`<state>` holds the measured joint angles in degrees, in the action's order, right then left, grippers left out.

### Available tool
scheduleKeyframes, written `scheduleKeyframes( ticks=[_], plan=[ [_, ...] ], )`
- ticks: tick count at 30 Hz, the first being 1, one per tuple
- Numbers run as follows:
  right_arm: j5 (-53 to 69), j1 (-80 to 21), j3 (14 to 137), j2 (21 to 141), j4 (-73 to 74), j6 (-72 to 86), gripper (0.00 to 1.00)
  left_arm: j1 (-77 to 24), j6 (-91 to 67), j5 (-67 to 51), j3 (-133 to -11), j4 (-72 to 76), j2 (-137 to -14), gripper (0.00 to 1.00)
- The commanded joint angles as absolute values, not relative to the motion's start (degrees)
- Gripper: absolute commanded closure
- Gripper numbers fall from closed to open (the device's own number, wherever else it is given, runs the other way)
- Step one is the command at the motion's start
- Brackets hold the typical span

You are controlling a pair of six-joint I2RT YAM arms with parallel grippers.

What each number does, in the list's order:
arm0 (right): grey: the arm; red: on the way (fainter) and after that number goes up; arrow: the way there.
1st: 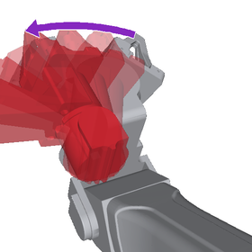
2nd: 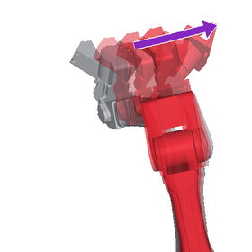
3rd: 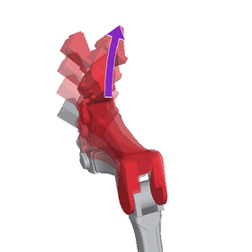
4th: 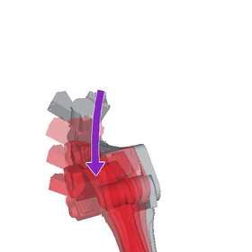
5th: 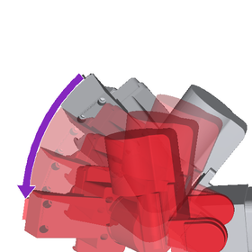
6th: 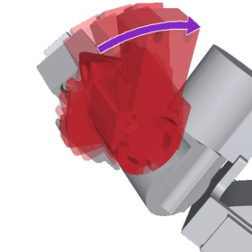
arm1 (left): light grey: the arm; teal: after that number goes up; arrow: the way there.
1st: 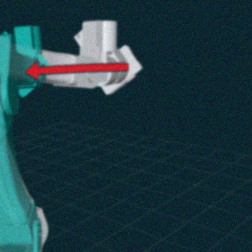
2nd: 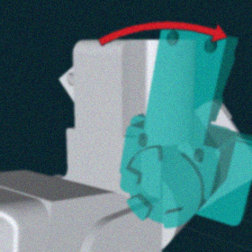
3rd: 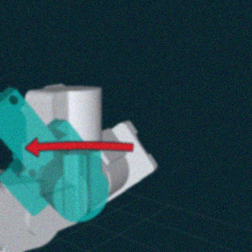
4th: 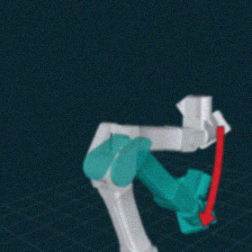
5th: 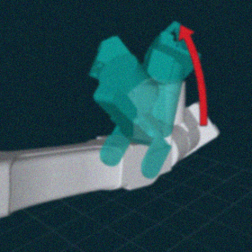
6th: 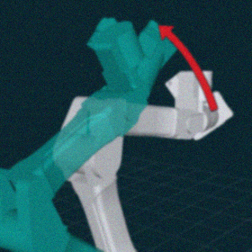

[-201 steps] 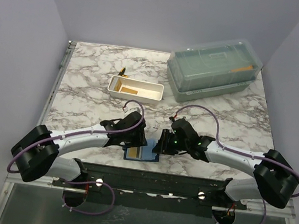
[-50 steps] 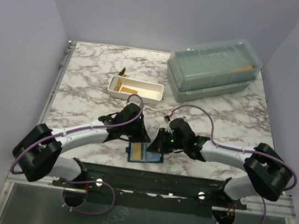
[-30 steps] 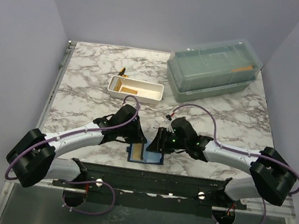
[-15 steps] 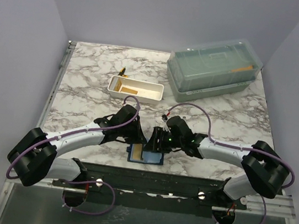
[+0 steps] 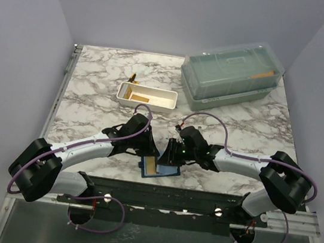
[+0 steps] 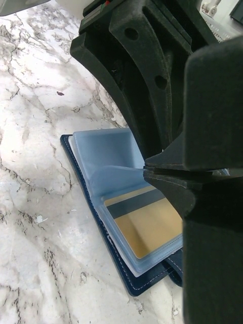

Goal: Put the credit cards into the card holder
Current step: Insert the credit card into the card holder.

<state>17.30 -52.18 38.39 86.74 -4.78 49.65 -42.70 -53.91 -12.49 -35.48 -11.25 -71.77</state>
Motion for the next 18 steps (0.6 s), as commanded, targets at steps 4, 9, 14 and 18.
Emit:
scheduleKeyframes(
  ticks=[4,9,14,18],
  plan=[
    [15.6,-52.5,37.4,85.5,-5.6,50.2,0.82,-42.3,-53.9,-13.6,-35.8,-10.5,-71.6,0.83],
    [15.9,-52.5,37.2,85.5,-5.9,50.3,0.93,-40.8,-54.5,-14.3,-34.4,-10.9,-68.3,0.52],
    [16.0,-52.5,37.2,85.3,-6.0,50.2,0.98,-37.6,-55.9,-16.5,-31.8,-11.0,-63.6,0.35],
    [16.0,-52.5,37.2,85.2,-6.0,50.1,0.99,-37.2,-56.1,-18.2,-30.8,-9.5,-63.4,0.40]
  ],
)
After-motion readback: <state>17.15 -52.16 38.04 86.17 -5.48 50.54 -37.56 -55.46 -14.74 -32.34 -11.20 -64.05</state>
